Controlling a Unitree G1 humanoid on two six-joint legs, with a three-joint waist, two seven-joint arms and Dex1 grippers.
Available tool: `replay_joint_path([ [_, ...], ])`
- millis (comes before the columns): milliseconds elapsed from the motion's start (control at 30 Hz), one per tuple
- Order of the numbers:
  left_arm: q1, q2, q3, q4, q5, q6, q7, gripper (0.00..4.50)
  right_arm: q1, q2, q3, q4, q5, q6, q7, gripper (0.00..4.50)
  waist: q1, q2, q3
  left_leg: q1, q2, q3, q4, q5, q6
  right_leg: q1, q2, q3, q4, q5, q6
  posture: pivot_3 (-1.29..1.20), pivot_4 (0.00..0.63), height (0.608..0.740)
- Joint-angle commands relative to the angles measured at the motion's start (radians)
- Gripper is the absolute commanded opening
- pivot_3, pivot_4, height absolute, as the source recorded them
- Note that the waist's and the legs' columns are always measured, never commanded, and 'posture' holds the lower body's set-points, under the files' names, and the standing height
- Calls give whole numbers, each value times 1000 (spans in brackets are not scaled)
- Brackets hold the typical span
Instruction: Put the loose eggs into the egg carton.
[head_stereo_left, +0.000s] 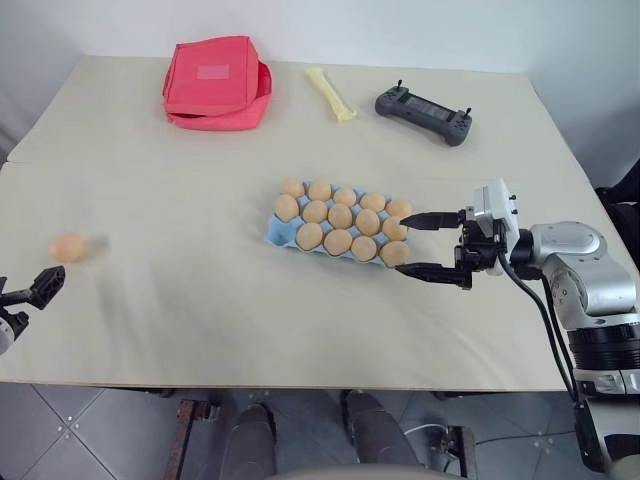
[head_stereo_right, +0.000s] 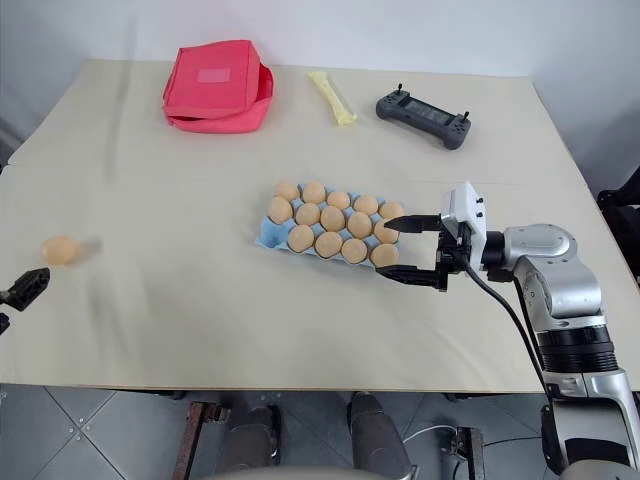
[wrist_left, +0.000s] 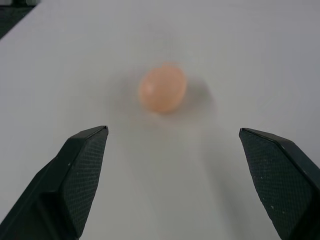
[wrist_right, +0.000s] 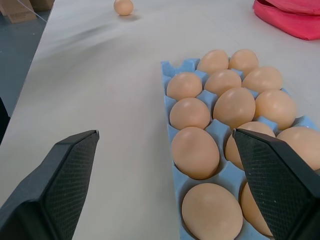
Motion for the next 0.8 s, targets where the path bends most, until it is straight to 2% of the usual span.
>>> replay_joint_path([
  [33,-98,68,-80,135,43,-54,35,4472,-3,-4,-18,-36,6,-9,-3,4500,1,0,0,0,0,0,0,0,0,0,0,0,0,0,0,0,150,740],
  [333,-328,138,-286,591,146,-293,49,4472,47,-24,-44,-94,16,7,-27,4500,-3,0,0,0,0,1,-3,-1,-1,-2,0,0,1,5,10,0,150,740],
  [600,-406,132,-399,785,171,-464,-13,4472,87,-47,-65,-132,28,23,-41,4500,4,0,0,-2,0,1,-3,-2,-2,-3,0,0,1,5,11,0,150,740],
  [800,-394,129,-412,751,146,-446,-40,2644,107,-55,-82,-151,29,30,-44,4500,2,0,0,-2,0,1,-2,-1,-2,-3,0,0,2,5,12,0,150,740],
])
